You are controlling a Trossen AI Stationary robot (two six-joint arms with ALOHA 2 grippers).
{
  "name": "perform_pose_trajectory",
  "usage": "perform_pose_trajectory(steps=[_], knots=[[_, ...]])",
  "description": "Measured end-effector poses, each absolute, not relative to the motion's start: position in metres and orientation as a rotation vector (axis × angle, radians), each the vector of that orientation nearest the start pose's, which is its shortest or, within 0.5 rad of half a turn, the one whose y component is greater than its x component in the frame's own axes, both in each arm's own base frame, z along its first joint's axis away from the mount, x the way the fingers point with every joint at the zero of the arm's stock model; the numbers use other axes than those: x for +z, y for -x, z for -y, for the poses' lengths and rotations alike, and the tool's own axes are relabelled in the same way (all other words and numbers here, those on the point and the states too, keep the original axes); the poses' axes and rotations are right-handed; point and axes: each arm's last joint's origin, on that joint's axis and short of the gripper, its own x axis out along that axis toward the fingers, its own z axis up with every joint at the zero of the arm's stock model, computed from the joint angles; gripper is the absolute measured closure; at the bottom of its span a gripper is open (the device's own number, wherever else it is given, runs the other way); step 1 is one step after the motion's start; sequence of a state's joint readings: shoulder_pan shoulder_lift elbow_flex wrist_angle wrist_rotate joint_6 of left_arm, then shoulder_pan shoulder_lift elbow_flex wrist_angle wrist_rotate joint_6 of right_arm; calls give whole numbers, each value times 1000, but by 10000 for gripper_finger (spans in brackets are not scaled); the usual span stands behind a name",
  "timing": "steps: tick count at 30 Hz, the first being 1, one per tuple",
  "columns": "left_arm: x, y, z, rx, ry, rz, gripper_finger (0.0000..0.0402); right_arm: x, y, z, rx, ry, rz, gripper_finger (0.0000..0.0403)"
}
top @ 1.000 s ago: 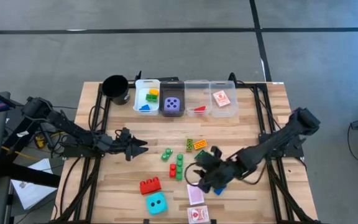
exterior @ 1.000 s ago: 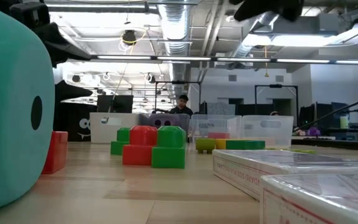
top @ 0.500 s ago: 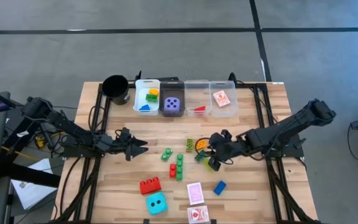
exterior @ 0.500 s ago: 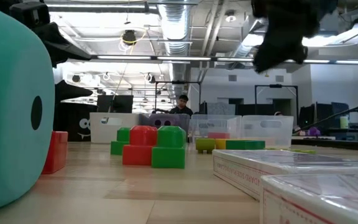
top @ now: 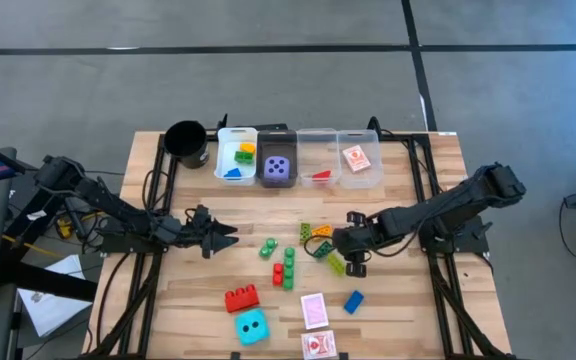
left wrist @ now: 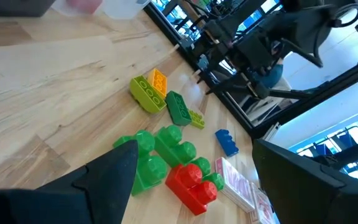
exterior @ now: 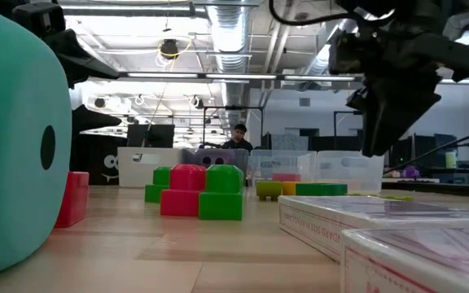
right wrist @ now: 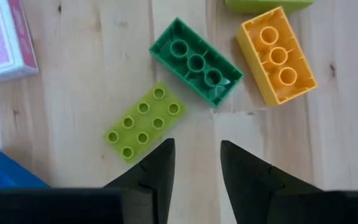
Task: Pick & Place Toys
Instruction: Put the small yellow 8-stud game piece into the left transparent bin
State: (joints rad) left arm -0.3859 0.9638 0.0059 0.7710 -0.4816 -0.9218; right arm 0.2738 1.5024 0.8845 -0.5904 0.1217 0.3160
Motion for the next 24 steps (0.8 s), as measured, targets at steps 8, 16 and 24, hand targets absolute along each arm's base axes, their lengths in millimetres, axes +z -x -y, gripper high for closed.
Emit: perform_pose_trajectory(steps=[8, 16, 24], knots=[[137, -145, 44, 166, 840, -113, 92, 191, -271, -49, 11, 38, -1207, 279], [137, -145, 44, 166, 840, -113, 92, 196, -271, -19, 34, 94, -1270, 279], [137, -145, 44, 166, 840, -113, 92, 195, -270, -6, 119, 113, -1294, 279]])
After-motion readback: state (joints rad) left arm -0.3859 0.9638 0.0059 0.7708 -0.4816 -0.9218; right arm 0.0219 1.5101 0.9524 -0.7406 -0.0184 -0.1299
